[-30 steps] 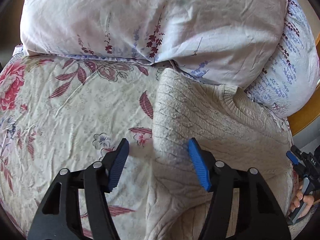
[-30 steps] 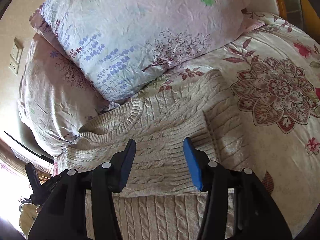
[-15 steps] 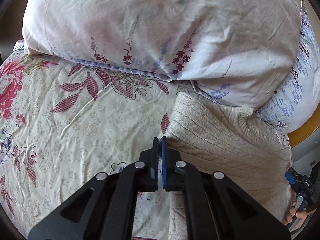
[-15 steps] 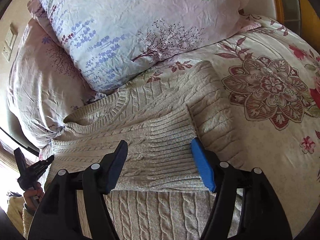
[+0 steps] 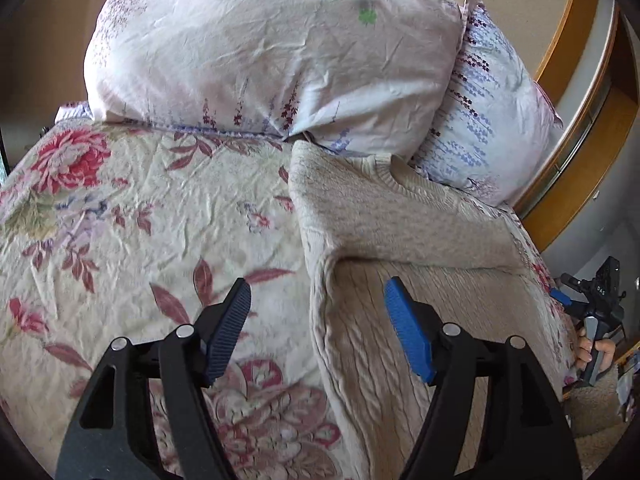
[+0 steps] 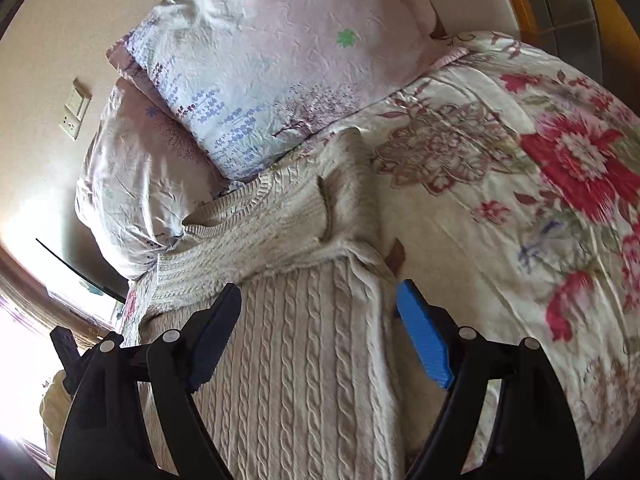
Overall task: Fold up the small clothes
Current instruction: 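Grasp the ribbed hem with the left tool while the right tool grasps the hem too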
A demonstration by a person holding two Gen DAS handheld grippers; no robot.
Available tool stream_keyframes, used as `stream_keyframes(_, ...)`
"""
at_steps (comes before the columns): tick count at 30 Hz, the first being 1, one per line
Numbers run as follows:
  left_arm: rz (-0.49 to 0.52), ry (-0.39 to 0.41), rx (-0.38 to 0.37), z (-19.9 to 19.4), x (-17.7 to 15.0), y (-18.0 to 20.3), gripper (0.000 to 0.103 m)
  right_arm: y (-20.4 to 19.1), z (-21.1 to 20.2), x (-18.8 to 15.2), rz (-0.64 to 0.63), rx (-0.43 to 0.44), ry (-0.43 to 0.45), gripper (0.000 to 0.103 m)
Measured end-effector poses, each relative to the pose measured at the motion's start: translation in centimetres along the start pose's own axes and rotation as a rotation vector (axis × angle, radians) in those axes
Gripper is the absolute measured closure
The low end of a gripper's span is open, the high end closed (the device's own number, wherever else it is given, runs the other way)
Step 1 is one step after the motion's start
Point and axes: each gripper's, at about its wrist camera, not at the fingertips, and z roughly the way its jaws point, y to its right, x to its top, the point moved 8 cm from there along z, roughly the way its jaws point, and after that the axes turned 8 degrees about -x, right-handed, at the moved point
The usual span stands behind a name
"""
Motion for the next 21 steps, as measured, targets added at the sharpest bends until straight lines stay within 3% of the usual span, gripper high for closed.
stream_keyframes(5, -0.069, -0.038, -0.024, -0.4, -4.3, -0.4, 0.039, 2.9, -1.5, -2.6, 0.032, -0.038, -0.004, 0.03)
stream_keyframes(11, -0.098, -0.057, -0.064, -0.7, -7.4, 0.5, 0.043, 4.0, -2.2, -5.7, 0.034, -0.02, -0.046, 0.037)
stream_keyframes(17, -0.112, -0.062, -0.135, -1.4, -9.6, 2.5, 0.044, 3.5, -3.2, -8.2, 0.064, 0.088, -0.059, 0.039)
stream_keyframes(21, -0.126, -0.078, -0.186, -1.9, -11.4, 3.9, 0.053, 2.6, -3.6, -9.9, 0.066, 0.174, -0.096, 0.051)
